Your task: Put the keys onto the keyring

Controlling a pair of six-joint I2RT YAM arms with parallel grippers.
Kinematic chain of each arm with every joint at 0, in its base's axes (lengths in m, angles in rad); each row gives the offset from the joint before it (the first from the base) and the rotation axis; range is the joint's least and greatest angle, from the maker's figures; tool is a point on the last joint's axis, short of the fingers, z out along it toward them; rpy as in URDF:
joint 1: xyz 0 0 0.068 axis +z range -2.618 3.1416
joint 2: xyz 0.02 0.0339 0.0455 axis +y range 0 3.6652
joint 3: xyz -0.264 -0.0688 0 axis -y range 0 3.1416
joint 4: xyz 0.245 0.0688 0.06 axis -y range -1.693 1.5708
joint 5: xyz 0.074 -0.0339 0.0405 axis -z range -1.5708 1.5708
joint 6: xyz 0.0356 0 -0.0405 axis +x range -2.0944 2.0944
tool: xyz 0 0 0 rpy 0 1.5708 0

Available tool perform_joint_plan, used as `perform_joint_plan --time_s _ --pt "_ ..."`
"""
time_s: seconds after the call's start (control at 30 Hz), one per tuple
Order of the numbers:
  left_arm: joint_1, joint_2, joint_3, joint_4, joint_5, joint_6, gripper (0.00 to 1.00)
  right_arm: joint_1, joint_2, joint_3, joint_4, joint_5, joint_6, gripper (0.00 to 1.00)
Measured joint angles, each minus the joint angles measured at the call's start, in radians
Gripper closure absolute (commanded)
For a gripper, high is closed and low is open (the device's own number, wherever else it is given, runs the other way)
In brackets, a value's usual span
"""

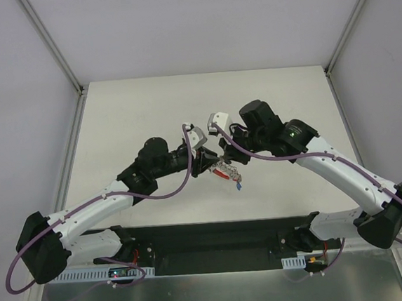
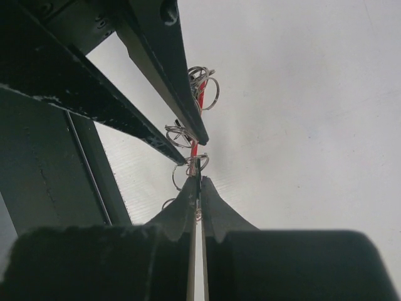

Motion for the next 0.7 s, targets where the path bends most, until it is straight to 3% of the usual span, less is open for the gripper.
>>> perform_joint_plan --time_s 0.63,0.7 --pt "-0.082 -0.044 -0.116 0.111 -0.206 -0.044 0.78 0.006 0.014 0.026 -0.014 0.048 0.095 0.99" --pt "-0.092 -0.058 -0.128 0.126 -0.221 -0.043 0.74 0.007 0.014 0.029 -0.014 0.057 0.105 0.99"
